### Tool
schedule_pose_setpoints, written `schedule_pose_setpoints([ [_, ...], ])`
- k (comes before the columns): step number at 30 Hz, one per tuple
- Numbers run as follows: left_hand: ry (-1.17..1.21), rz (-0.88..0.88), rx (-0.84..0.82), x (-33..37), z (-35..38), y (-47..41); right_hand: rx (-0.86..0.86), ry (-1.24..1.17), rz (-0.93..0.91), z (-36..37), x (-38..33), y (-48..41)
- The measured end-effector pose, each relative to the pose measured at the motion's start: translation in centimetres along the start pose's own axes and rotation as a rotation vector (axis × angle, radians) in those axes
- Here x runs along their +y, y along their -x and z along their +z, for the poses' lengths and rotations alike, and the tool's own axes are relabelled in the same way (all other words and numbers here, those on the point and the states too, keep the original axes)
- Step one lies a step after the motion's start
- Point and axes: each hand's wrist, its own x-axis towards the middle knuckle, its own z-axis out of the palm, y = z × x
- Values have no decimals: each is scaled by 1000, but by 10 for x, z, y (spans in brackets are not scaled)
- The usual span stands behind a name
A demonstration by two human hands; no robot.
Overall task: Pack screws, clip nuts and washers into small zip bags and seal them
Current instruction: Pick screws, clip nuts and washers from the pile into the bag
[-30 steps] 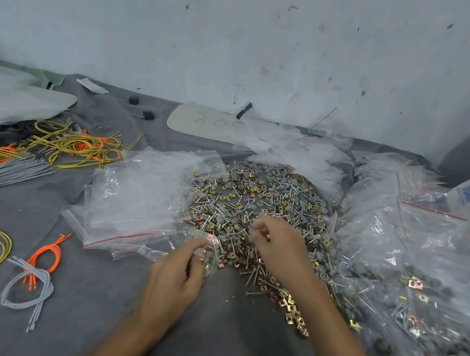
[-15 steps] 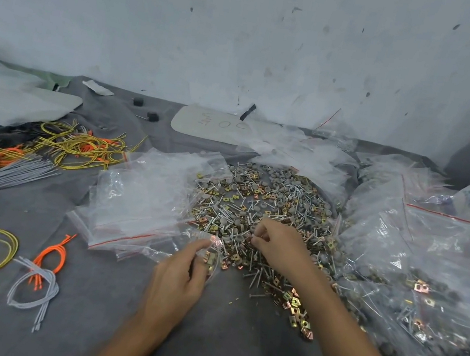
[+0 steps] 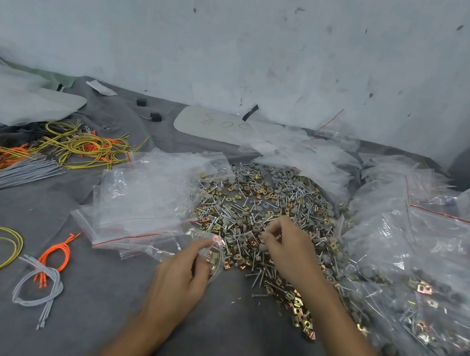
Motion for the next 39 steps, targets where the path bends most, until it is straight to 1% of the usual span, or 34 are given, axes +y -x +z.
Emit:
schedule_pose_setpoints([
  [2, 1, 2, -1, 0, 0, 0, -3, -84, -63, -1, -11, 15],
  [6, -7, 14, -5, -1, 1, 0, -171, -128, -268, 19, -34, 46],
  [9, -10, 18, -24, -1, -1, 1, -212, -38, -362, 38, -41, 54],
  [11, -11, 11, -26, -2, -1, 1, -195, 63, -388, 45, -41, 54],
  [13, -10, 18, -7, -1, -1, 1, -170, 110, -409, 46, -39, 53],
  [15, -17, 36, 10, -1, -1, 1, -162, 81, -401, 41, -35, 50],
  [17, -29, 52, 8, -1, 0, 1, -168, 46, -350, 31, -29, 45],
  [20, -23, 23, 8, 0, 0, 0, -79, 33, -229, 13, -12, 27],
  [22, -26, 17, 8, -1, 0, 0, -12, 136, -128, 4, 2, 13],
  [24, -28, 15, 5, -2, 0, 1, -22, 265, -57, 2, 14, 2],
  [27, -24, 10, 9, -2, 0, 1, -86, 333, -58, 8, 21, -2],
  [30, -23, 13, 27, -1, 1, 0, -72, 327, -62, 9, 20, 0],
  [32, -27, 7, 58, -1, 1, 1, -34, 291, -75, 7, 14, 5],
  [33, -27, 3, 72, -1, 1, 1, -10, 209, -91, 7, 7, 10],
  [34, -25, 3, 77, -1, 1, 1, 6, 79, -106, 9, -2, 17],
  [36, -15, 11, 65, -2, 2, 1, -25, -179, -150, 16, -22, 34],
  [37, -10, 13, 53, -2, 2, 2, -41, -226, -196, 23, -30, 43],
  [39, 0, 28, 35, -3, 3, 2, -29, -163, -284, 37, -40, 54],
])
